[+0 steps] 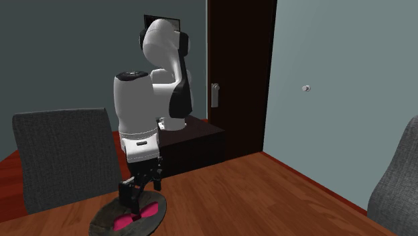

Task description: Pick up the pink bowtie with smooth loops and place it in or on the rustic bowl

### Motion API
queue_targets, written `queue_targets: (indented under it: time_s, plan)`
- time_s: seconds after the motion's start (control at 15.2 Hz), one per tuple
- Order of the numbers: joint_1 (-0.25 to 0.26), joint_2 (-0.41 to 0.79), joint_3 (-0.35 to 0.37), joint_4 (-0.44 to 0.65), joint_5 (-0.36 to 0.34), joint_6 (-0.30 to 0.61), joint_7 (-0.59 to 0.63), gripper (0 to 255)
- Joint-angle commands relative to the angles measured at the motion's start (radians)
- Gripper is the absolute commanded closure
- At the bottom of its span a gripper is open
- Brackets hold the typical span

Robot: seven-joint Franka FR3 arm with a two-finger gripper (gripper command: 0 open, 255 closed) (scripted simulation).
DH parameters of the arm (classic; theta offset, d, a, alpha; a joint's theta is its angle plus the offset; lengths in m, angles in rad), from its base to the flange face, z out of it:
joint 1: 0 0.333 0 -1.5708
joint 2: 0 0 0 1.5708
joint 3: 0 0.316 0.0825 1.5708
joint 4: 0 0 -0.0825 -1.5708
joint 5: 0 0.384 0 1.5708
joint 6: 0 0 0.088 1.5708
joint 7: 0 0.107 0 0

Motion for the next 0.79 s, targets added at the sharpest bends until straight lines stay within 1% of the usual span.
queue_targets:
  time_s: [0.0,0.2,0.73]
  plan:
    - [0.002,-0.023,-0.002,-0.004,-0.002,-0.019,0.001,0]
    - [0.006,-0.084,-0.009,-0.007,-0.009,-0.077,0.005,0]
    - [0.006,-0.084,-0.008,-0.007,-0.009,-0.077,0.005,0]
